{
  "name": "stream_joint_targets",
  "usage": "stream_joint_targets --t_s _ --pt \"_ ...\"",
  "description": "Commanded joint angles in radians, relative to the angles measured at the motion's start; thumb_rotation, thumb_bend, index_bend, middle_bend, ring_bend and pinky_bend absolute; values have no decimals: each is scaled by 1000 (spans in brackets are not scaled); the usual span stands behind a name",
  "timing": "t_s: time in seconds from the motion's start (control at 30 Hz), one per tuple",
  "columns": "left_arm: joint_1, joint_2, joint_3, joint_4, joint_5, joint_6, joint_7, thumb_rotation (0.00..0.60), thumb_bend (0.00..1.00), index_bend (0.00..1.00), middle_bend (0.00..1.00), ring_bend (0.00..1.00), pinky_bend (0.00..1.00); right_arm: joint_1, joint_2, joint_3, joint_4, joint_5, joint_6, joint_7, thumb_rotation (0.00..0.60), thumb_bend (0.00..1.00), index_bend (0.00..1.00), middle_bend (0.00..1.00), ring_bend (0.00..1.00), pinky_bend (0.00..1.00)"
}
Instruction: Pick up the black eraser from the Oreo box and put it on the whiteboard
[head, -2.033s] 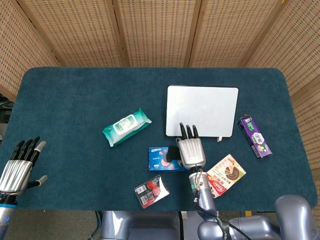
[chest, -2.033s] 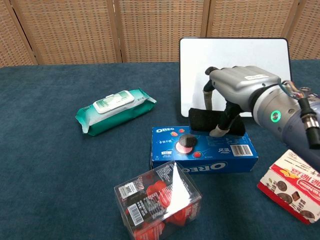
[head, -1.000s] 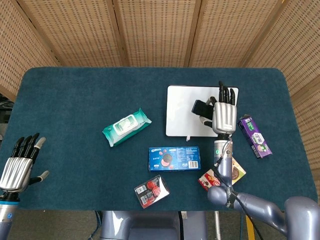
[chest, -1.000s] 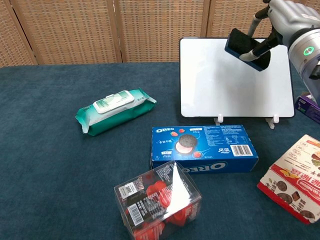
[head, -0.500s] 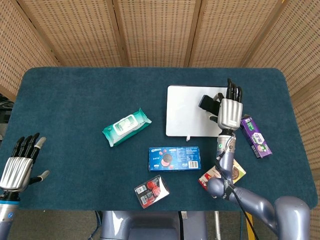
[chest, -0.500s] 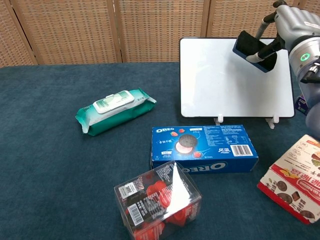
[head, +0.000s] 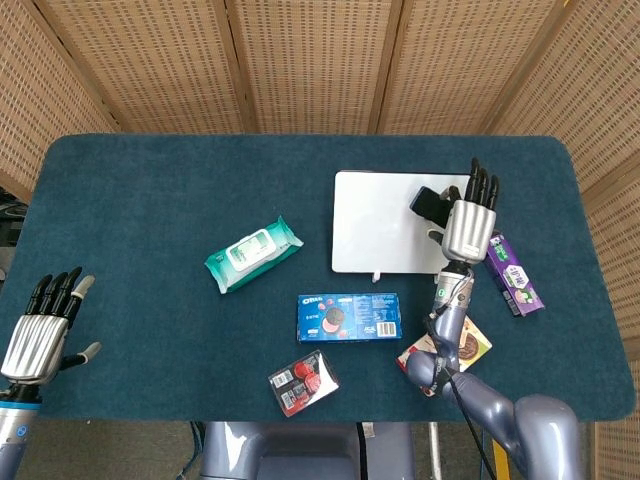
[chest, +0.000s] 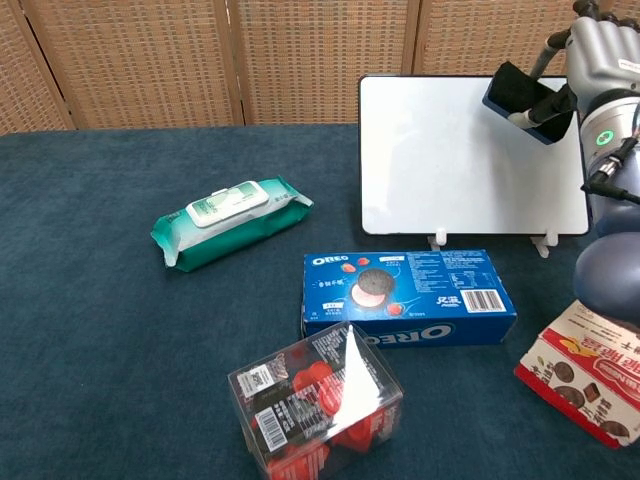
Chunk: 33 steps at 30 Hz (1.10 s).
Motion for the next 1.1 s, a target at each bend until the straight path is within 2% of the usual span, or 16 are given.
stream_joint_targets --t_s 0.03,0.33,0.8,1.1 --pt "0 0 1 -1 -1 -2 -1 600 160 0 0 0 0 4 -16 -1 29 -7 -6 11 600 208 562 0 0 0" --pt "-1 -1 2 -1 1 -3 2 600 160 0 0 0 0 15 -59 -6 125 -20 -29 24 600 208 562 0 0 0" --pt "-5 -4 10 -4 5 -15 4 600 160 0 0 0 0 52 -141 18 290 -17 -103 72 600 208 562 0 0 0" --pt "-7 -3 11 -5 -1 -23 6 600 161 0 0 0 0 70 -166 33 348 -17 -129 105 600 208 562 0 0 0"
